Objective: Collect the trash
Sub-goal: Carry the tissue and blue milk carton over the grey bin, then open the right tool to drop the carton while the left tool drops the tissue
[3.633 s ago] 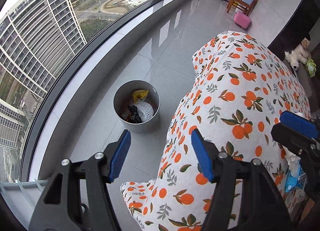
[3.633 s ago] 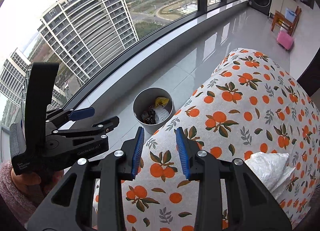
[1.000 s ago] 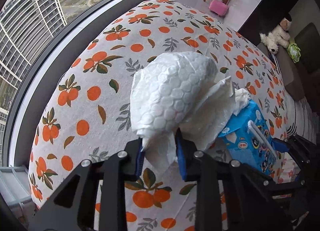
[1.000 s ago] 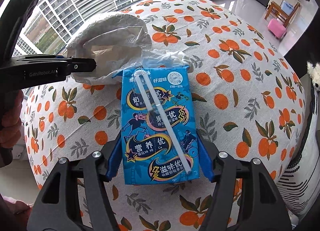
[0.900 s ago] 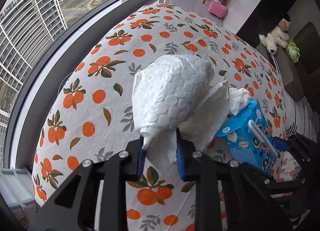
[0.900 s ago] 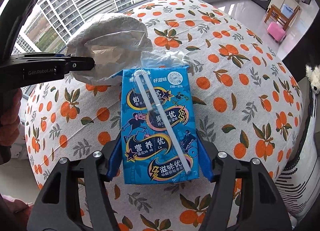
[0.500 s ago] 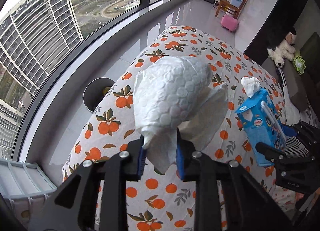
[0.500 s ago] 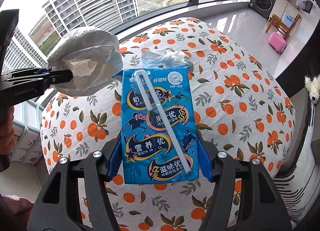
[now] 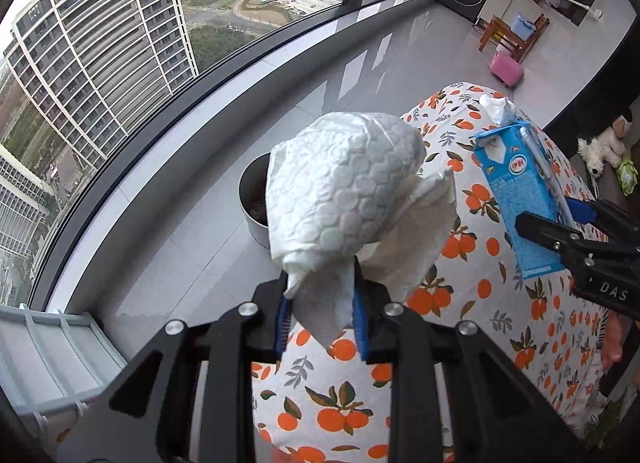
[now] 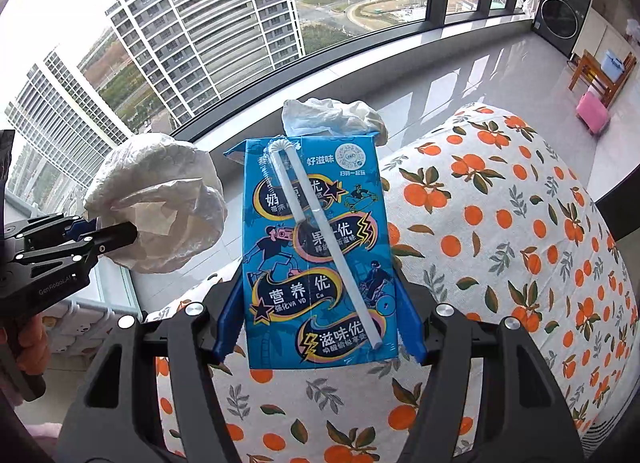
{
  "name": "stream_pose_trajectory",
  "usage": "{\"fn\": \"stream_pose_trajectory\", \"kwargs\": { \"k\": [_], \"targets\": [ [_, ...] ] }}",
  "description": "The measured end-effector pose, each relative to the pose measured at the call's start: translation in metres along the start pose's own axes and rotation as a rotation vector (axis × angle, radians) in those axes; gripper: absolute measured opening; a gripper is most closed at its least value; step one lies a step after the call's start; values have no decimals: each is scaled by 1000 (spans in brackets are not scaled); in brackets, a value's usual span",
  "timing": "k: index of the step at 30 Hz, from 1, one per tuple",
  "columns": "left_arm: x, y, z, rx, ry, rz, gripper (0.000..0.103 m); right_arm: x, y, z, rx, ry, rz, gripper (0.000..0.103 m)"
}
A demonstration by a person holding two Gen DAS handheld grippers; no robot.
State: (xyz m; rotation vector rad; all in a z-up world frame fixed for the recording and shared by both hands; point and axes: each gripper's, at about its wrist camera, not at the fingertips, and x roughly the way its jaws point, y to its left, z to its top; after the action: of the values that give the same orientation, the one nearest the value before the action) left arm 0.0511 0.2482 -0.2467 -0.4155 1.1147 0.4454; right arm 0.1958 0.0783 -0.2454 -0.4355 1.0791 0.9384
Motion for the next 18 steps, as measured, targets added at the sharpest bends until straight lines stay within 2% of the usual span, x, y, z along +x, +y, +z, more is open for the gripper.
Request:
{"fn": "stream_pose_trajectory", "kwargs": {
  "k": [4, 8, 13, 16, 18],
  "targets": [
    [31, 58, 26, -12, 21, 22, 25, 59, 42, 51, -5, 16, 24, 62],
    [70, 102, 42, -36, 47, 42, 25, 124, 66, 92, 7, 52, 37, 62],
    [115, 136, 51, -69, 68, 48, 25, 204, 84, 130, -14, 93, 36, 64],
    [141, 150, 49, -85, 89, 52, 26, 248, 89, 146, -32, 119, 13, 72],
    [155, 157, 49, -92, 103, 50, 26, 269, 89, 151, -31, 132, -2, 72]
  ]
}}
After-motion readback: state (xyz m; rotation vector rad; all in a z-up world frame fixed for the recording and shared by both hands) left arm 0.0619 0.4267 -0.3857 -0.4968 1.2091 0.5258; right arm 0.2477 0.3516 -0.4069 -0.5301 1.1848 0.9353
